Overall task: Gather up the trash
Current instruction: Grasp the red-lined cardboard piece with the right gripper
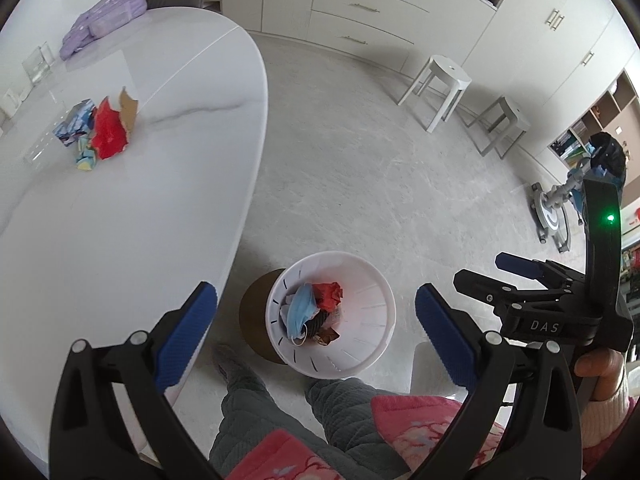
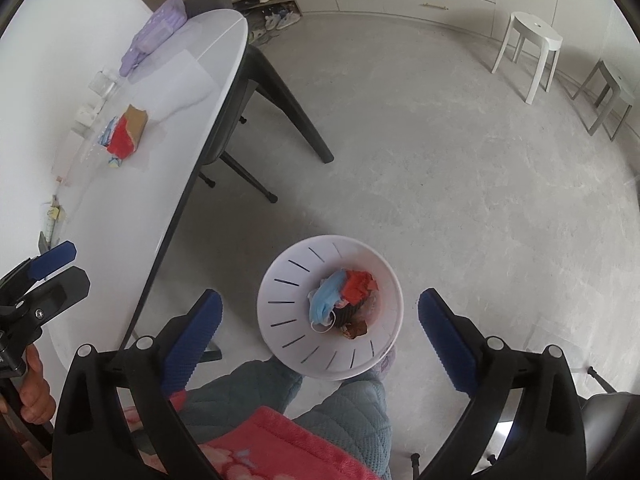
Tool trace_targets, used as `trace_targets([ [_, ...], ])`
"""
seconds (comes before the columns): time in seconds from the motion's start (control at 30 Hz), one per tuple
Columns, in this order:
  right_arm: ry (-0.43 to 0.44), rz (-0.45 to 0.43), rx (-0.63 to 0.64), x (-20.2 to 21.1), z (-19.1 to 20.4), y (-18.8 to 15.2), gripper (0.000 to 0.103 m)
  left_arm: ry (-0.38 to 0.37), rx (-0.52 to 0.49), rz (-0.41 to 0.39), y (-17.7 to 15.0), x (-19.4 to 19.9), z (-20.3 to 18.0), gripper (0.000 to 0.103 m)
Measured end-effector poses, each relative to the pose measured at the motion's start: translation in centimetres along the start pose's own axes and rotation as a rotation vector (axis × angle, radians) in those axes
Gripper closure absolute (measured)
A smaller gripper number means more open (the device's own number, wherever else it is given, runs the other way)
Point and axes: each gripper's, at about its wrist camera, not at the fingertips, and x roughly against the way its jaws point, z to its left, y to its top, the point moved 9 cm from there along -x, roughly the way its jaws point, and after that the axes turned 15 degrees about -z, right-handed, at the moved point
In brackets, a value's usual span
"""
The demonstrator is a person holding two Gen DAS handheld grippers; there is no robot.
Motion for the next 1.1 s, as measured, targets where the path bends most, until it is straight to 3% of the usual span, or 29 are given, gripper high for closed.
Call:
trace_targets([
  [0.27,0.005,-0.001,0.016,-0.5,1.4,0.8,0.005,0.029,0.039,-0.006,0.6,0.3,2.1,0.008],
  [0.57,0.037,-0.002,0.055,-2.8,6.2,3.3,0.005,0.148,0.144,-0.057,1.4,2.2,9.6,0.008],
  [0.77,0.068,0.006,0.128,-5.3,12.8,5.7,0.005,0.245,0.237,-0.09,1.2,4.3,16.6,0.008],
  [1.1,0.138,-0.015,0.258,-9.8,26.5,10.7,0.005,0.296,0.353,-0.103,0.2,6.1,25.7,0.008],
])
